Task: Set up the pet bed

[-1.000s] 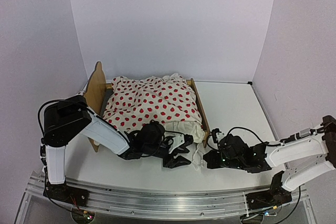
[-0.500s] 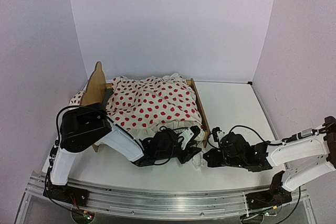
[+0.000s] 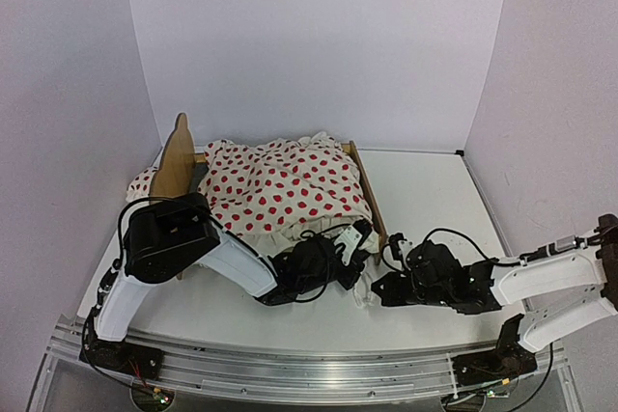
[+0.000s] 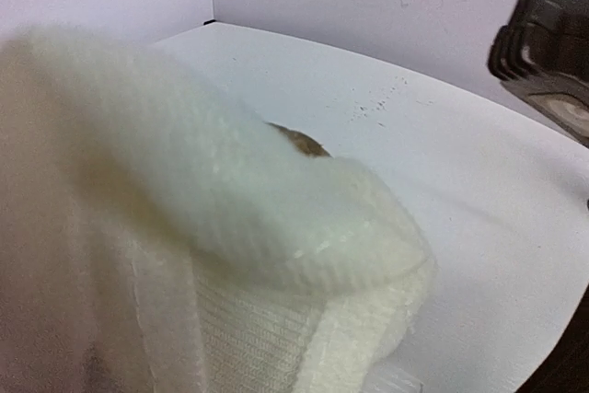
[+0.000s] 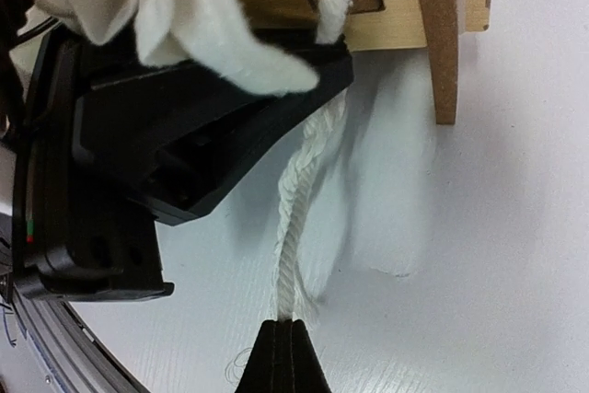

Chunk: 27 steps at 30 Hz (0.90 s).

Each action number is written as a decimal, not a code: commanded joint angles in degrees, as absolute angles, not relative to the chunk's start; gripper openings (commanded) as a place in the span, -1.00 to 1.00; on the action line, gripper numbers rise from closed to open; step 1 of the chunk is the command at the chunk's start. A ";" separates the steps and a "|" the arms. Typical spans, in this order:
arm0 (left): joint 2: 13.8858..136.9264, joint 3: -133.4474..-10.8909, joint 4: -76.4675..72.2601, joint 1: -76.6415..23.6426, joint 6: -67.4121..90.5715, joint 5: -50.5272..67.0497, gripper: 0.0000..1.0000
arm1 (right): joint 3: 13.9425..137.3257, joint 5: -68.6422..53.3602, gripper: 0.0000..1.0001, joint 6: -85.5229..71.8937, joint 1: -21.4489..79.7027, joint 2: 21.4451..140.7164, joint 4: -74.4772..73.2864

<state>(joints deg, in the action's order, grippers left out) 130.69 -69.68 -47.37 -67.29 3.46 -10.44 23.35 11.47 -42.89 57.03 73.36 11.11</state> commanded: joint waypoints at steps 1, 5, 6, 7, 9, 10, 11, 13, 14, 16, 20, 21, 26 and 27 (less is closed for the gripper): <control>128.13 -68.37 -52.99 -66.88 1.64 -9.65 -1.00 | 24.42 9.17 -1.00 -41.46 52.88 71.33 11.69; 122.84 -63.20 -51.97 -66.86 0.97 -4.50 -1.00 | 26.99 5.39 -1.00 -36.98 47.53 72.54 11.38; 121.42 -62.10 -51.13 -66.82 1.15 -2.99 -1.00 | 27.76 3.73 -1.00 -36.06 46.14 73.38 11.42; 120.31 -61.25 -50.19 -66.85 1.42 -1.49 -1.00 | 28.72 2.46 -1.00 -35.02 45.43 74.30 11.44; 118.69 -60.14 -48.19 -66.73 2.19 1.27 -1.00 | 30.70 0.72 -1.00 -32.96 44.67 76.37 11.88; 118.24 -59.78 -47.28 -66.71 2.87 2.38 -1.00 | 31.45 -0.48 -1.00 -32.32 44.39 77.42 12.84; 117.81 -59.31 -46.75 -66.67 3.19 3.15 -1.00 | 32.01 -2.46 -1.00 -32.07 44.09 78.43 14.20; 117.07 -58.62 -46.68 -66.60 3.42 4.77 -1.00 | 32.95 -6.16 -1.00 -32.04 43.55 81.21 16.36; 116.59 -58.40 -46.80 -66.56 3.42 5.58 -1.00 | 33.38 -7.78 -1.00 -32.33 43.39 82.90 17.18; 115.87 -58.02 -46.18 -66.38 3.36 8.13 -1.00 | 33.64 -11.01 -1.00 -32.97 43.17 84.79 19.81; 114.74 -57.24 -41.17 -65.61 5.73 11.47 -1.00 | 33.32 -13.11 -1.00 -33.23 43.01 85.44 25.20; 114.61 -57.02 -40.16 -65.35 6.10 12.37 -1.00 | 33.16 -13.59 -1.00 -33.12 42.93 85.50 26.16; 114.69 -56.94 -38.21 -63.97 3.80 15.52 -1.00 | 32.97 -15.76 -1.00 -33.60 42.13 88.12 29.85; 114.76 -57.01 -38.22 -63.77 2.79 16.22 -1.00 | 33.27 -16.42 -1.00 -33.87 41.85 89.31 30.82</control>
<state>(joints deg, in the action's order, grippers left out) 116.95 -57.34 -40.70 -64.68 4.54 11.33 32.14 -12.03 -33.65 42.63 86.21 23.82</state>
